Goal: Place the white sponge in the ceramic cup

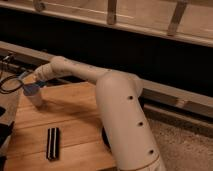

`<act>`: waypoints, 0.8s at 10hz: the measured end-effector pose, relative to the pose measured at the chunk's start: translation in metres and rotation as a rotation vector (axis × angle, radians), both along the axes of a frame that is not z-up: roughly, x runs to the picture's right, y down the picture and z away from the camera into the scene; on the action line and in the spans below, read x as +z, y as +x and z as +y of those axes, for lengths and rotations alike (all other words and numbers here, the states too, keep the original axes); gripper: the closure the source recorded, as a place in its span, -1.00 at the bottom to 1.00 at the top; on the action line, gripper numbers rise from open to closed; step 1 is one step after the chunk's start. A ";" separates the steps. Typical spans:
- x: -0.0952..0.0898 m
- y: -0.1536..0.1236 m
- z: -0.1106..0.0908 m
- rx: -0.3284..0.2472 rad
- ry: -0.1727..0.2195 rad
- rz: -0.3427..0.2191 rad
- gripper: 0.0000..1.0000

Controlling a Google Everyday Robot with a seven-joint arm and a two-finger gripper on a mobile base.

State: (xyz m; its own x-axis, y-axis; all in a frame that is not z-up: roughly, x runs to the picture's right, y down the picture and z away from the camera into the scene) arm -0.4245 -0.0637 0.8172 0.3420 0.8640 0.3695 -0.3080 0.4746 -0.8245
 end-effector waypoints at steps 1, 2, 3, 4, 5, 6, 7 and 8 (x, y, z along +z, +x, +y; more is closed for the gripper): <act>0.002 -0.001 0.001 0.004 0.001 -0.004 1.00; 0.005 -0.005 0.004 0.011 0.001 -0.016 0.87; 0.007 -0.007 0.005 0.015 0.000 -0.022 0.71; 0.008 -0.008 0.006 0.019 -0.001 -0.027 0.57; 0.011 -0.009 0.007 0.024 -0.004 -0.033 0.31; 0.012 -0.010 0.009 0.027 -0.006 -0.036 0.11; 0.012 -0.011 0.010 0.029 -0.006 -0.038 -0.09; 0.011 -0.012 0.011 0.029 -0.005 -0.038 -0.22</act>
State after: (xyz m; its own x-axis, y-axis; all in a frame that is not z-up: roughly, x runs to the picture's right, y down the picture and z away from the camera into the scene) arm -0.4365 -0.0530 0.8284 0.3025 0.8752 0.3774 -0.2898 0.4617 -0.8383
